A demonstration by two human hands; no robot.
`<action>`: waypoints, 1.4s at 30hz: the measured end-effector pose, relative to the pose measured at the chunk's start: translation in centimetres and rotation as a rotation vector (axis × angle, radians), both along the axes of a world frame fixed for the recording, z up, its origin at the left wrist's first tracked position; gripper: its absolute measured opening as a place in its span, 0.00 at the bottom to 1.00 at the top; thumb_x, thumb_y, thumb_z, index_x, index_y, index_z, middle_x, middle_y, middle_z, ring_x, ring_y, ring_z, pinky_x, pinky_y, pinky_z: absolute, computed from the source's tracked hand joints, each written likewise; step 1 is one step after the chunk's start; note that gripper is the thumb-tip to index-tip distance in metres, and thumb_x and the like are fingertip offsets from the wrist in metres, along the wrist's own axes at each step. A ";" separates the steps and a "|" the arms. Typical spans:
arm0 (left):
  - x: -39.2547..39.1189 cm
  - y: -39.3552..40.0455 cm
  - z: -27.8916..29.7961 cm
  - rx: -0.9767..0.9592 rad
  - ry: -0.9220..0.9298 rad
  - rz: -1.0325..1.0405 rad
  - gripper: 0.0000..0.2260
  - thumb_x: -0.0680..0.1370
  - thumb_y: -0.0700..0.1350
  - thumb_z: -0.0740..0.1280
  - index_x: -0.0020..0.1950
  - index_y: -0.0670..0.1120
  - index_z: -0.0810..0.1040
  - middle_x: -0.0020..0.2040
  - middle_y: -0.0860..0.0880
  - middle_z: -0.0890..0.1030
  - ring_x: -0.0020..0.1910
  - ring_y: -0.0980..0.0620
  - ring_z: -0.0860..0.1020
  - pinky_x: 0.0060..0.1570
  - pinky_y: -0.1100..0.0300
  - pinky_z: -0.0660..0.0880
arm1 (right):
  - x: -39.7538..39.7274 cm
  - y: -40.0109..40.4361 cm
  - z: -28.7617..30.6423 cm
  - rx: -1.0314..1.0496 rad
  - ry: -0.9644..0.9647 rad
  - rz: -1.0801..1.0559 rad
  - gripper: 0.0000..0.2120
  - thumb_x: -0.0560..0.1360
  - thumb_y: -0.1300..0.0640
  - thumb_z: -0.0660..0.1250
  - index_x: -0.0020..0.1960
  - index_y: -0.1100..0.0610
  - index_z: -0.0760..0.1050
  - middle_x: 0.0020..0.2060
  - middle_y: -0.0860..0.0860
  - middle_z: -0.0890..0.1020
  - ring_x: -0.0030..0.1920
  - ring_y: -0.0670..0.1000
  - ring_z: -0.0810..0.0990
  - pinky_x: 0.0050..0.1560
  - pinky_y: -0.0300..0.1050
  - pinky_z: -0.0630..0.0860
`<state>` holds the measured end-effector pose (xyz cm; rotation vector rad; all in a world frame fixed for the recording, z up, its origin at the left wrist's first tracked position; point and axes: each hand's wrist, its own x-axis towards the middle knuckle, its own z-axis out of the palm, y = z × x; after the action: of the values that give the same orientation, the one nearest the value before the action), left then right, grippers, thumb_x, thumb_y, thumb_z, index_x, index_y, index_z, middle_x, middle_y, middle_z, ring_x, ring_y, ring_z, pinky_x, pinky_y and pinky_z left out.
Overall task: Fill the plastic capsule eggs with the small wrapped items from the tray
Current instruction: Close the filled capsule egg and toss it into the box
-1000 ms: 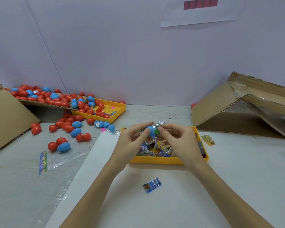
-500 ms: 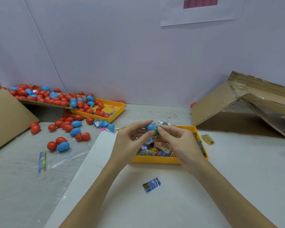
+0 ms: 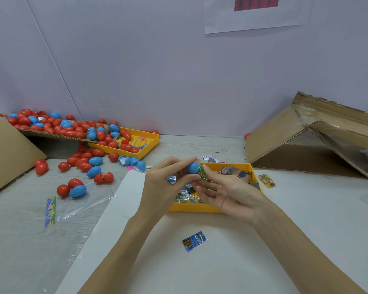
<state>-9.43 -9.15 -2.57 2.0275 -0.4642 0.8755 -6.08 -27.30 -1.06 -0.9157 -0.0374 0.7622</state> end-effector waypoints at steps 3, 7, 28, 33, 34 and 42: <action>-0.1 0.2 0.0 -0.015 0.033 -0.040 0.20 0.72 0.44 0.75 0.64 0.44 0.81 0.45 0.49 0.83 0.42 0.52 0.79 0.45 0.63 0.79 | 0.1 0.0 -0.3 -0.019 -0.014 -0.008 0.13 0.75 0.56 0.73 0.51 0.65 0.86 0.47 0.62 0.86 0.45 0.53 0.86 0.46 0.43 0.84; 0.0 0.4 0.1 0.009 0.041 -0.051 0.20 0.72 0.45 0.74 0.64 0.43 0.81 0.46 0.47 0.83 0.43 0.50 0.79 0.46 0.60 0.80 | 0.1 0.0 -0.3 -0.032 -0.017 0.005 0.13 0.75 0.56 0.73 0.52 0.66 0.85 0.48 0.62 0.86 0.47 0.54 0.87 0.47 0.43 0.84; 0.3 0.9 -0.4 0.308 -0.103 0.029 0.19 0.75 0.38 0.74 0.66 0.38 0.80 0.45 0.64 0.77 0.37 0.77 0.70 0.45 0.83 0.65 | 0.0 -0.6 0.1 0.217 0.299 0.124 0.30 0.59 0.68 0.84 0.59 0.71 0.81 0.51 0.65 0.82 0.48 0.55 0.81 0.48 0.42 0.83; 0.5 0.7 -0.9 0.253 -0.142 0.038 0.19 0.73 0.34 0.75 0.63 0.37 0.82 0.39 0.60 0.78 0.39 0.78 0.70 0.45 0.84 0.65 | -0.3 -0.3 0.4 0.196 0.270 0.078 0.18 0.66 0.63 0.80 0.53 0.69 0.84 0.47 0.64 0.83 0.46 0.54 0.83 0.45 0.41 0.82; 0.5 0.5 -1.0 0.241 -0.135 0.048 0.19 0.73 0.34 0.75 0.63 0.37 0.82 0.42 0.61 0.78 0.40 0.79 0.71 0.45 0.83 0.66 | -0.4 -0.3 0.5 0.184 0.258 0.065 0.16 0.68 0.63 0.80 0.52 0.69 0.84 0.47 0.64 0.83 0.45 0.54 0.83 0.45 0.41 0.82; 0.2 -0.7 -0.5 -0.044 0.035 -0.076 0.16 0.79 0.46 0.69 0.66 0.44 0.81 0.58 0.51 0.84 0.57 0.53 0.82 0.57 0.61 0.79 | -0.5 -0.4 0.8 0.141 0.162 0.024 0.17 0.72 0.59 0.75 0.58 0.67 0.83 0.51 0.61 0.82 0.48 0.53 0.82 0.44 0.41 0.82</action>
<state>-9.23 -9.83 -3.10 1.9693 -0.4953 0.7964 -6.54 -27.65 -0.29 -0.7188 0.0403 0.8434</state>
